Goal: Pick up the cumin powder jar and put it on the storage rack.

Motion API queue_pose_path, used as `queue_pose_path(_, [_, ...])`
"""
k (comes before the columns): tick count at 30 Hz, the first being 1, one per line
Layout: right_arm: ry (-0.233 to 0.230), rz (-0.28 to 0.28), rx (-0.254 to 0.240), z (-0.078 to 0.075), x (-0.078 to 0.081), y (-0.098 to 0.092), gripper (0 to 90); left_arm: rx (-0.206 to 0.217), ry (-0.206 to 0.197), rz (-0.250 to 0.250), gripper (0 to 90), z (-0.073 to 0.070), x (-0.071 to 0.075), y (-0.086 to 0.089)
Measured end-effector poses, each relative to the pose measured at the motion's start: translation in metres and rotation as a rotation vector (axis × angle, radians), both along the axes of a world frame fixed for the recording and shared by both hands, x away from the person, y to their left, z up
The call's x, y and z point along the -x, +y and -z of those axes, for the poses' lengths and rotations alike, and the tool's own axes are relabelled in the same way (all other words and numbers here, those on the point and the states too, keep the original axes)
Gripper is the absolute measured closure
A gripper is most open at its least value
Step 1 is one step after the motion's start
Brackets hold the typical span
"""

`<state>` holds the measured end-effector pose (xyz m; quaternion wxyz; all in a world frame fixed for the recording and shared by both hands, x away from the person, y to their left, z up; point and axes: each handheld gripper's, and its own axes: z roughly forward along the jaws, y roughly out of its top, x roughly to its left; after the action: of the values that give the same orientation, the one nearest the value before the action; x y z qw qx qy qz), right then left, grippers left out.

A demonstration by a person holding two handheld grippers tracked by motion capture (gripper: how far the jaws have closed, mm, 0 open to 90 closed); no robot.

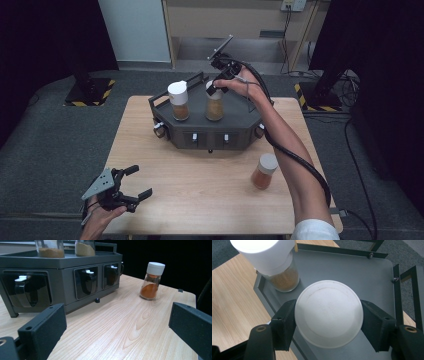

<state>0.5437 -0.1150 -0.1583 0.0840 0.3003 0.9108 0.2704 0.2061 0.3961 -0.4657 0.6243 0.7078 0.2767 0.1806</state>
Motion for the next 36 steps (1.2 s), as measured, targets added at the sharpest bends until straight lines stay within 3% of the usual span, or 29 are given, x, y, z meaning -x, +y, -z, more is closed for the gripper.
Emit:
queue_pose_path(5, [-0.003, -0.007, 0.000, 0.001, 0.000, 0.001, 33.0, -0.001, 0.001, -0.001, 0.1, 0.000, 0.000, 0.000])
queue_pose_path(8, [-0.004, 0.007, -0.050, 0.002, 0.001, -0.007, 21.6, -0.002, 0.000, 0.000, 0.1, 0.000, 0.000, 0.000])
queue_pose_path(10, [-0.009, 0.008, -0.056, 0.000, 0.001, -0.009, 15.7, -0.003, -0.001, 0.001, 0.1, 0.000, 0.000, 0.000])
queue_pose_path(15, [-0.030, 0.002, -0.084, -0.004, 0.006, -0.015, 8.9, -0.004, -0.001, 0.002, 0.0, 0.000, 0.000, 0.000])
queue_pose_path(28, [-0.119, -0.041, -0.099, -0.020, 0.033, -0.031, 6.4, -0.005, 0.000, 0.001, 0.0, -0.001, 0.000, -0.001])
queue_pose_path(36, [-0.200, -0.074, -0.148, -0.037, 0.066, -0.054, 6.7, -0.009, 0.001, -0.002, 0.0, -0.001, 0.000, -0.001])
